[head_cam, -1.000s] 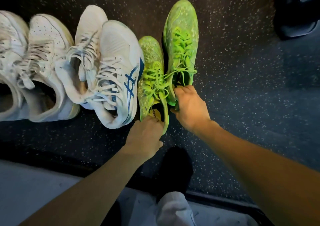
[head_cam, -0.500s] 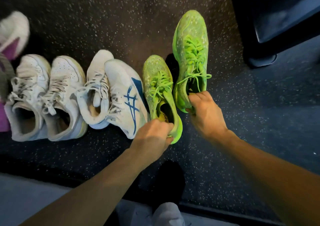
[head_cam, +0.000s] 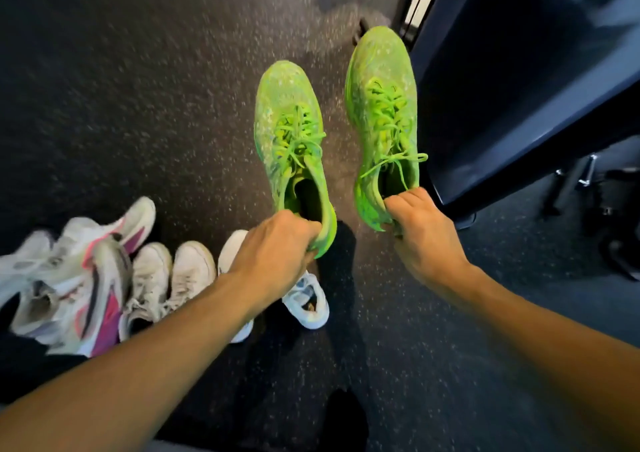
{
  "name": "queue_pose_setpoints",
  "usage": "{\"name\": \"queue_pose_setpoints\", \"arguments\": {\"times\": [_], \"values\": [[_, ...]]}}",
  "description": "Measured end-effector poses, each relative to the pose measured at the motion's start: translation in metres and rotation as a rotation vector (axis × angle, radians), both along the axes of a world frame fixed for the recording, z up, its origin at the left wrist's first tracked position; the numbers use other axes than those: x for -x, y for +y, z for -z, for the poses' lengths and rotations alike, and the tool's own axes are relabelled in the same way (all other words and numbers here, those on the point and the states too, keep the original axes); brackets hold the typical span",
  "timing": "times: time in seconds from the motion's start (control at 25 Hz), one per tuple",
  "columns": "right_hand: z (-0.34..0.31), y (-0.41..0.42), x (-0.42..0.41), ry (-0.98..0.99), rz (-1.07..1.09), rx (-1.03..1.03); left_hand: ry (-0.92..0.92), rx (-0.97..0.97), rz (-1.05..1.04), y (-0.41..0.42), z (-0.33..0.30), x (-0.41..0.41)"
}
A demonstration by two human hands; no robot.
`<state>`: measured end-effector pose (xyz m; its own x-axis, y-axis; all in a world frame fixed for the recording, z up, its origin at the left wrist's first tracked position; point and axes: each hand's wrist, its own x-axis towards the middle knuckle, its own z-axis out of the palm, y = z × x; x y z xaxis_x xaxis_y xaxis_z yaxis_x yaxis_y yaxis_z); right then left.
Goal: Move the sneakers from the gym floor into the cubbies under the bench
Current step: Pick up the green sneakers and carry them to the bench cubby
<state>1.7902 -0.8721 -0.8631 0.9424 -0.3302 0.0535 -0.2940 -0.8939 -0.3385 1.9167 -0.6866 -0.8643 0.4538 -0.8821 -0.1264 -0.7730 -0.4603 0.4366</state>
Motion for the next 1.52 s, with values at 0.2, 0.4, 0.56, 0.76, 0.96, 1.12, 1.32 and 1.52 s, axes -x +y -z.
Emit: {"name": "queue_pose_setpoints", "arguments": {"times": [0.2,0.4,0.56,0.76,0.96,1.12,1.32,1.52], "values": [[-0.149,-0.001,-0.029,-0.175,-0.017,0.130,-0.103,0.036,-0.029,0.004,-0.159,-0.041],[-0.310,0.009,-0.042,-0.346,-0.003,0.253,-0.326,0.162,0.043,0.020,-0.339,-0.069],[-0.457,0.029,-0.037,-0.462,0.017,0.381,-0.495,0.213,0.035,0.040,-0.496,-0.075],[-0.620,0.062,-0.011,-0.570,0.051,0.440,-0.654,0.307,0.054,0.075,-0.655,-0.056],[-0.745,0.111,0.036,-0.673,0.098,0.491,-0.761,0.389,0.037,0.111,-0.781,-0.005],[-0.796,0.146,0.087,-0.704,0.144,0.508,-0.728,0.487,0.053,0.150,-0.835,0.053],[-0.814,0.193,0.166,-0.692,0.167,0.527,-0.780,0.483,0.077,0.197,-0.849,0.132],[-0.820,0.246,0.260,-0.662,0.181,0.571,-0.755,0.492,0.135,0.239,-0.856,0.216]]}}
